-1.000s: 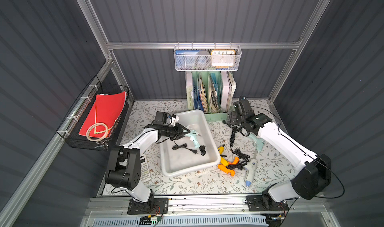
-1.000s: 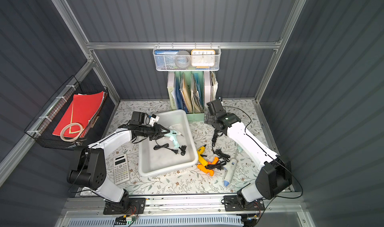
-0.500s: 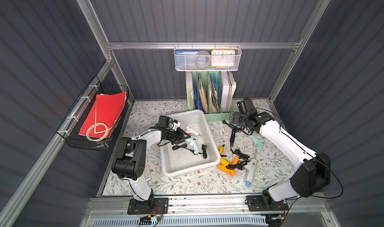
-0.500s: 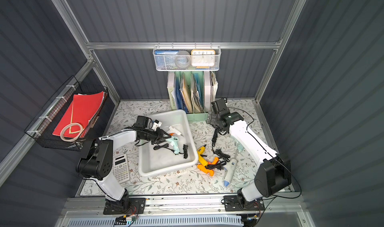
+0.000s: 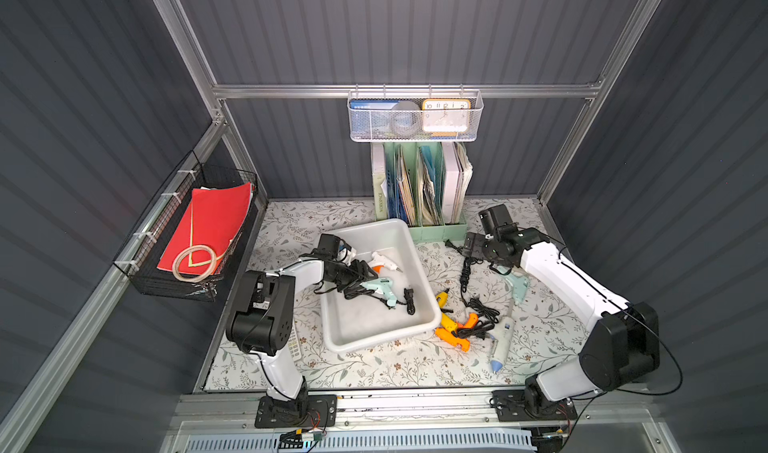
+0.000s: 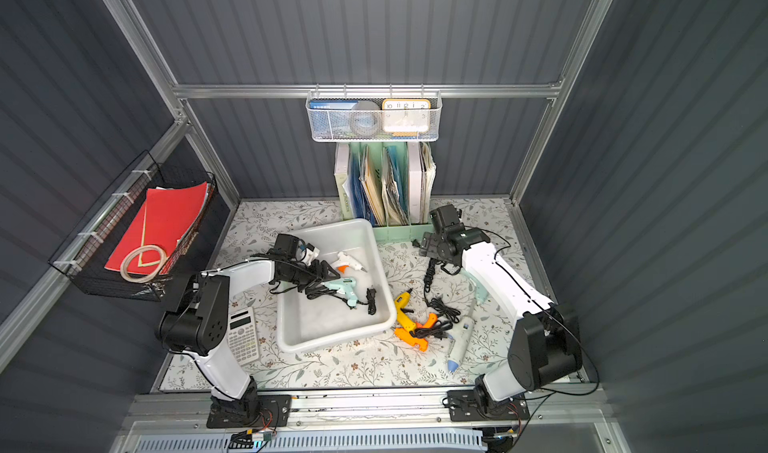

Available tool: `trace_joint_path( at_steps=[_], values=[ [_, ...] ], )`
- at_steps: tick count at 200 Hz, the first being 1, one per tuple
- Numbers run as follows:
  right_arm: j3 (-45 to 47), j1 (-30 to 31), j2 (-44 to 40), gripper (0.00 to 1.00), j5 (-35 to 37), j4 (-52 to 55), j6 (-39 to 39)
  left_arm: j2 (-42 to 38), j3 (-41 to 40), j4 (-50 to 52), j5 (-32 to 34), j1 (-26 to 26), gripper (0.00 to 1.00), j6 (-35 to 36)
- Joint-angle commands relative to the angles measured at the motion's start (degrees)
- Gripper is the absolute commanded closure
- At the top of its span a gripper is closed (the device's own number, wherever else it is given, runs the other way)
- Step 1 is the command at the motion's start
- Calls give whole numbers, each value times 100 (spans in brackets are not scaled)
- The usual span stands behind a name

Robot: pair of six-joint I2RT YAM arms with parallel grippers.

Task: Put the hot melt glue gun into the storage box
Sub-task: Place the hot melt adhesive gun in the storage box, then pick up the hot melt adhesive gun from the center of the board.

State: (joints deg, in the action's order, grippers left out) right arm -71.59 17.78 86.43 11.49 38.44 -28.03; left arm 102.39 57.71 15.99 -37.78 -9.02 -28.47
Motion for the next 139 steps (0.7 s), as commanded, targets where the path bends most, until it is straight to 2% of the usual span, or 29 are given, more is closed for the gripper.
trace_joint_path(
  at_steps=[1,19,55,83,116,139],
  values=[
    [148,-94,66,1,-296,214,-143,-48,214,456,344,14,17,222],
    [245,-230,66,1,-533,336,-187,-224,470,842,705,14,0,334],
    [497,-507,-16,1,-978,498,-251,-696,1149,1490,1372,18,0,430],
    [652,-513,-41,7,-1523,496,-83,-1073,1594,1693,1983,14,0,373],
    [903,-374,-52,19,-2799,356,426,-1735,1705,1326,2748,14,0,2],
    [1043,68,-217,21,-2893,523,1006,-2321,1393,700,3499,14,0,-358]
  ],
)
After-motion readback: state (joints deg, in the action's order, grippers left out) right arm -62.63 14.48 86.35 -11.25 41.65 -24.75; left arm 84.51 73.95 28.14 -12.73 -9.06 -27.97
